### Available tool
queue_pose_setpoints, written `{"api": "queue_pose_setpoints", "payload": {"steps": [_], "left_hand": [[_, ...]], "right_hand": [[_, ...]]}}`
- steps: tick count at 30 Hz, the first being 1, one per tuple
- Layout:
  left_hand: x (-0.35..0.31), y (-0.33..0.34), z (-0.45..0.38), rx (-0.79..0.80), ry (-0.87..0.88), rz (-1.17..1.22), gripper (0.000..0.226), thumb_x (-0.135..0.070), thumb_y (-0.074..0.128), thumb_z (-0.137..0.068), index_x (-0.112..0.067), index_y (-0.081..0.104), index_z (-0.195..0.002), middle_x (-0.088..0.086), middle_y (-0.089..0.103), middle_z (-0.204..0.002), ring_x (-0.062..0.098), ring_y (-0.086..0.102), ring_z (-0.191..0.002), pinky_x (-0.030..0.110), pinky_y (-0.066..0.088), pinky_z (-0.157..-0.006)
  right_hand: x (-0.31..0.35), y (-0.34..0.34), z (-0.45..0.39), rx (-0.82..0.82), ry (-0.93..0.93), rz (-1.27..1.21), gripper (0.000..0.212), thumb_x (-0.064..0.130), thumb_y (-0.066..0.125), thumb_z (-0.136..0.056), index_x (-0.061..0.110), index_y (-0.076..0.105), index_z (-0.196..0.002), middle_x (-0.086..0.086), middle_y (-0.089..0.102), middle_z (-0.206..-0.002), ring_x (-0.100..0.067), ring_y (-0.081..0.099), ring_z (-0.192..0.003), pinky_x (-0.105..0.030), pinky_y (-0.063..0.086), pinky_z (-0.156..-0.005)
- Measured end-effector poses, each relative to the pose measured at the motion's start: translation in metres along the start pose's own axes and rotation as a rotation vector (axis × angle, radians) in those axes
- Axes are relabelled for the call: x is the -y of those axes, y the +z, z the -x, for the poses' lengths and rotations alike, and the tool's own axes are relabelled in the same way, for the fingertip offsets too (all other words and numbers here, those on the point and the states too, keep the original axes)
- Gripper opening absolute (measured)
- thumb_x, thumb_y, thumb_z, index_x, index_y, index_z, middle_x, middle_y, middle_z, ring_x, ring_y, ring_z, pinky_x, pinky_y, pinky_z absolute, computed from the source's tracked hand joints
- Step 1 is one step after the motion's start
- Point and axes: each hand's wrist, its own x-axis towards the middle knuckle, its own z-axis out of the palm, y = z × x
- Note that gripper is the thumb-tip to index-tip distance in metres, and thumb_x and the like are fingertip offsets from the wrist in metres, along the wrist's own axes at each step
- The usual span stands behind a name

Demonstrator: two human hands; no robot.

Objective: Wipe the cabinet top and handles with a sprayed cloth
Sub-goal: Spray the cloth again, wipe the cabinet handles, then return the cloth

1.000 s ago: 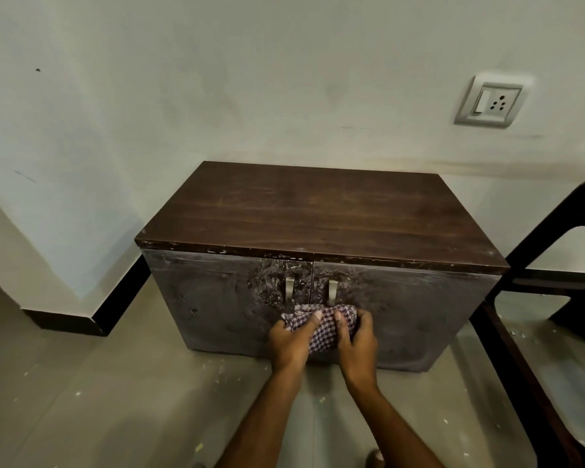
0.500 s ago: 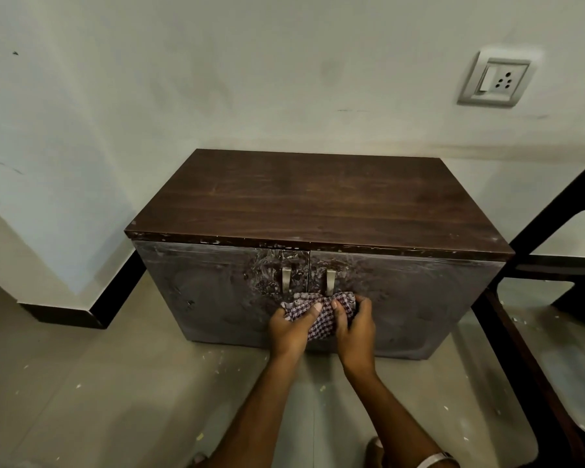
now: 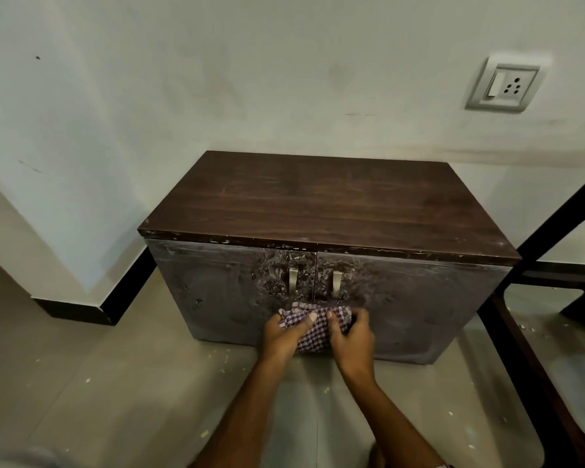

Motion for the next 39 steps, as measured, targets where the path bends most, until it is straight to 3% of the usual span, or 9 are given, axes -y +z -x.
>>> {"api": "queue_pose_setpoints", "payload": {"steps": [3,7,10,18,21,24,29,32,39], "left_hand": [[-0.001,-0.021,0.007,-0.018,0.073,0.021,0.042,-0.03,0.085,-0.066,-0.014,0.065,-0.1,0.004,0.071,-0.099,0.019,0.069,-0.088,0.034,0.058,-0.076],[-0.022,-0.036,0.016,-0.06,0.169,0.101,0.044,-0.025,0.083,-0.069,-0.013,0.064,-0.107,0.004,0.071,-0.099,0.013,0.069,-0.083,0.018,0.054,-0.057],[-0.044,-0.033,0.015,-0.12,0.212,0.149,0.044,-0.024,0.082,-0.071,-0.012,0.063,-0.108,0.003,0.069,-0.098,0.012,0.067,-0.083,0.015,0.052,-0.053],[-0.068,-0.033,0.0,-0.161,0.035,0.263,0.049,-0.031,0.083,-0.069,-0.01,0.066,-0.11,0.008,0.072,-0.098,0.02,0.069,-0.084,0.033,0.059,-0.069],[-0.061,-0.039,-0.001,-0.18,-0.024,0.313,0.051,-0.031,0.082,-0.07,-0.008,0.064,-0.112,0.009,0.071,-0.099,0.02,0.069,-0.082,0.031,0.058,-0.062],[-0.058,-0.038,0.0,-0.149,0.008,0.318,0.053,-0.032,0.082,-0.071,-0.01,0.061,-0.115,0.008,0.071,-0.1,0.018,0.069,-0.082,0.026,0.056,-0.054],[-0.056,-0.036,-0.003,-0.111,0.051,0.262,0.068,-0.039,0.084,-0.063,-0.014,0.058,-0.121,0.007,0.069,-0.108,0.022,0.069,-0.091,0.041,0.06,-0.077],[-0.049,-0.038,-0.005,-0.131,0.02,0.242,0.064,-0.037,0.082,-0.069,-0.013,0.056,-0.122,0.008,0.067,-0.109,0.021,0.066,-0.091,0.034,0.059,-0.068],[-0.042,-0.038,-0.007,-0.159,-0.003,0.188,0.057,-0.029,0.079,-0.074,-0.005,0.058,-0.121,0.015,0.067,-0.111,0.026,0.067,-0.092,0.027,0.055,-0.057]], "right_hand": [[0.009,0.006,0.025,0.019,-0.107,-0.068,0.02,0.021,0.061,-0.092,0.013,0.05,-0.108,0.0,0.064,-0.097,-0.004,0.064,-0.086,-0.009,0.05,-0.064],[0.035,0.016,0.03,0.016,-0.173,-0.137,0.022,0.026,0.062,-0.091,0.02,0.051,-0.11,0.005,0.063,-0.098,-0.004,0.063,-0.089,-0.024,0.057,-0.074],[0.06,0.027,0.021,-0.039,-0.166,-0.168,0.027,0.03,0.062,-0.091,0.019,0.054,-0.113,0.005,0.063,-0.102,-0.006,0.064,-0.093,-0.029,0.059,-0.077],[0.089,0.041,-0.006,-0.074,-0.095,-0.082,0.035,0.033,0.067,-0.087,0.012,0.059,-0.113,0.001,0.064,-0.099,-0.009,0.063,-0.085,-0.018,0.053,-0.068],[0.086,0.044,-0.003,-0.009,-0.068,-0.063,0.033,0.033,0.069,-0.086,0.015,0.057,-0.112,0.005,0.061,-0.094,-0.006,0.06,-0.081,-0.015,0.049,-0.065],[0.079,0.044,0.0,-0.05,-0.091,-0.093,0.031,0.033,0.068,-0.087,0.015,0.059,-0.11,0.004,0.064,-0.095,-0.01,0.064,-0.087,-0.023,0.055,-0.072],[0.078,0.042,0.0,-0.083,-0.119,-0.115,0.02,0.032,0.063,-0.09,0.023,0.053,-0.106,0.001,0.064,-0.1,-0.011,0.063,-0.09,-0.03,0.056,-0.079],[0.07,0.044,0.003,-0.015,-0.128,-0.095,0.029,0.033,0.063,-0.09,0.019,0.054,-0.113,0.003,0.062,-0.104,-0.006,0.061,-0.091,-0.022,0.056,-0.075],[0.055,0.045,0.006,0.037,-0.173,-0.036,0.03,0.028,0.062,-0.091,0.016,0.051,-0.117,0.001,0.061,-0.107,-0.01,0.061,-0.095,-0.026,0.056,-0.08]]}}
